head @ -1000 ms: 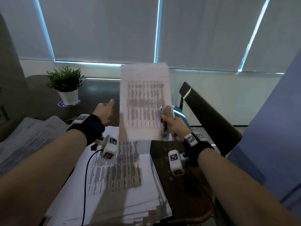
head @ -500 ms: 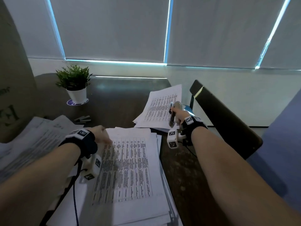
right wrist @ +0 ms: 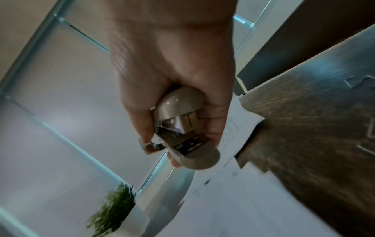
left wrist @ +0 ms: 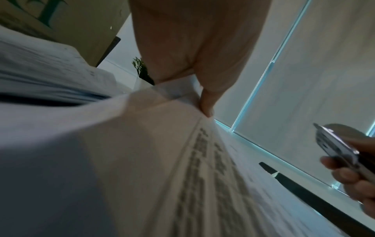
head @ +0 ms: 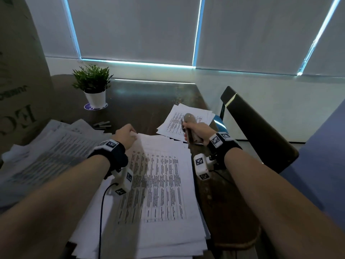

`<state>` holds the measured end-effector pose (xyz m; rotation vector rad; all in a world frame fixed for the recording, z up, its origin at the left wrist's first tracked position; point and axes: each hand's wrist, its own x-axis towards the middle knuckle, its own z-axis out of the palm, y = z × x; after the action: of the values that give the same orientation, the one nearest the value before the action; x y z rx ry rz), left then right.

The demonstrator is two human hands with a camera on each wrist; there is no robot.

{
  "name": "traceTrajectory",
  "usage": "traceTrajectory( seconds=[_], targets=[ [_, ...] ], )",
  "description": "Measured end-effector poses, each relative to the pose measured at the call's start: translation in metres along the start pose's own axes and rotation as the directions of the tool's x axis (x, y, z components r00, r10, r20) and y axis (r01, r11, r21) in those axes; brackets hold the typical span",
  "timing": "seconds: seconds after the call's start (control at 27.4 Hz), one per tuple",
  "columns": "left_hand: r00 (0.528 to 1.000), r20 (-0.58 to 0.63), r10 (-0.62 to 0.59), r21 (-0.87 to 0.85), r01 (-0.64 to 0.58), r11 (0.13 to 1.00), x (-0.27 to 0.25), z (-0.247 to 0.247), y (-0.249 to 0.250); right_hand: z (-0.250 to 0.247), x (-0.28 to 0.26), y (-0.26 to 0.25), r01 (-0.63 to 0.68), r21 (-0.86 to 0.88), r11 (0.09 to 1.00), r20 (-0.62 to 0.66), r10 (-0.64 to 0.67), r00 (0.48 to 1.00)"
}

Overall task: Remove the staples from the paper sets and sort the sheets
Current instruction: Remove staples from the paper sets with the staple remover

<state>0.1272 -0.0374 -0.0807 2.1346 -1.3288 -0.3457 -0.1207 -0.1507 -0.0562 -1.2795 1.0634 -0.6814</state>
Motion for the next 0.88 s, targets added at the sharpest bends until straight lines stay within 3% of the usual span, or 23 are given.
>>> traceTrajectory(
  seconds=[0.15, 0.22, 0.26, 0.33, 0.37, 0.4, 0.55, 0.66, 0.8, 0.88],
  targets=[
    [0.992, 0.124, -0.027, 0.037, 0.023, 0.999, -0.018, 0.008, 0.001, 0.022, -0.024, 0.006, -0.027, -0.197, 0.98, 0.138, 0.055, 0.989],
    [0.983, 0.177, -0.054, 0.033, 0.049, 0.998, -0.028, 0.012, -0.001, 0.034, -0.038, 0.009, 0.017, -0.392, 0.92, 0.218, 0.075, 0.973],
    [0.981, 0.191, -0.043, 0.04, 0.036, 0.999, -0.031, 0.015, -0.001, 0.039, -0.041, 0.011, 0.081, -0.557, 0.827, 0.242, 0.068, 0.968],
    [0.982, 0.183, -0.037, 0.047, 0.029, 0.998, -0.035, 0.018, 0.0, 0.05, -0.05, 0.018, 0.202, -0.823, 0.53, 0.261, 0.037, 0.965],
    [0.983, 0.178, -0.05, 0.042, 0.043, 0.998, -0.037, 0.019, 0.003, 0.056, -0.054, 0.022, 0.228, -0.877, 0.422, 0.262, 0.024, 0.965],
    [0.98, 0.186, -0.074, 0.028, 0.07, 0.997, -0.04, 0.019, 0.006, 0.063, -0.057, 0.026, 0.244, -0.893, 0.378, 0.265, 0.004, 0.964],
    [0.974, 0.183, -0.137, -0.052, 0.149, 0.988, -0.045, 0.022, 0.005, 0.079, -0.066, 0.035, 0.337, -0.892, 0.3, 0.33, -0.074, 0.941],
    [0.969, 0.193, -0.155, -0.085, 0.174, 0.981, -0.05, 0.023, 0.003, 0.085, -0.075, 0.031, 0.351, -0.89, 0.292, 0.333, -0.113, 0.936],
    [0.977, 0.182, -0.108, -0.078, 0.123, 0.989, -0.052, 0.024, 0.004, 0.092, -0.075, 0.032, 0.351, -0.908, 0.229, 0.344, -0.071, 0.936],
    [0.979, 0.187, -0.081, -0.077, 0.097, 0.992, -0.053, 0.024, 0.005, 0.096, -0.071, 0.037, 0.322, -0.913, 0.249, 0.312, -0.078, 0.947]
  ],
)
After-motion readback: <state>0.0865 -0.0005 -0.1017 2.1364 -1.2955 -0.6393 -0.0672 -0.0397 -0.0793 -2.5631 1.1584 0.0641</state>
